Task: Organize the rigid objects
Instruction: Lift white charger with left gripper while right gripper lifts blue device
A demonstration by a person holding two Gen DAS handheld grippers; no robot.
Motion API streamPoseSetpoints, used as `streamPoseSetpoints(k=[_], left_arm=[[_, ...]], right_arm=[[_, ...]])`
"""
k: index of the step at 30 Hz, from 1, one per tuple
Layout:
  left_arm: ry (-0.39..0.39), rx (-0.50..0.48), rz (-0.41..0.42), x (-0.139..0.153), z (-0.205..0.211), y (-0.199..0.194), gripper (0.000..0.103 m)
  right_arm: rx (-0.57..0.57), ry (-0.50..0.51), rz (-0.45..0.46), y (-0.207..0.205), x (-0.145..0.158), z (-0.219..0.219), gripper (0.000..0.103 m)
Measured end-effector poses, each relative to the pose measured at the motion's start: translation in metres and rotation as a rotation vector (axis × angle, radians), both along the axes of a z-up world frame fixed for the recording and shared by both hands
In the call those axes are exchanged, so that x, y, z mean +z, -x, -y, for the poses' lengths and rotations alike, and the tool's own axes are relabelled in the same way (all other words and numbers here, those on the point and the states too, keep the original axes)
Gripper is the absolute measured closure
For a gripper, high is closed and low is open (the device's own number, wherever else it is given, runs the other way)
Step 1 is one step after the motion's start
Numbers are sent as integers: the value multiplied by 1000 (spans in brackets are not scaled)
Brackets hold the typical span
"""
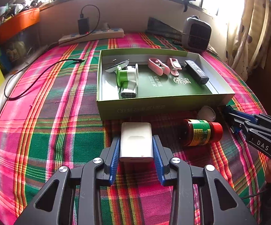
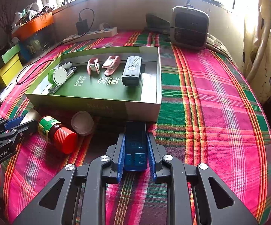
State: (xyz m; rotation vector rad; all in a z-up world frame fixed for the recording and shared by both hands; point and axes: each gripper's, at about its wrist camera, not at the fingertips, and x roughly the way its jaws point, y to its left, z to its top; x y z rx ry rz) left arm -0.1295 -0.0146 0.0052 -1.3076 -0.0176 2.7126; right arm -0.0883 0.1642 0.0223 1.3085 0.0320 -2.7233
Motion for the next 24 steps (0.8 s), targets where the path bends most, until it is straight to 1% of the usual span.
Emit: streamPoseSetpoints(k=[16,24], left_arm=[[-3,-2,-21,5,-1,-4,71],[-8,-1,-45,10,1,-12,71]], right_arm=[[1,1,0,-2,0,-1,80],[5,4,-17,-10,4,-3,80]])
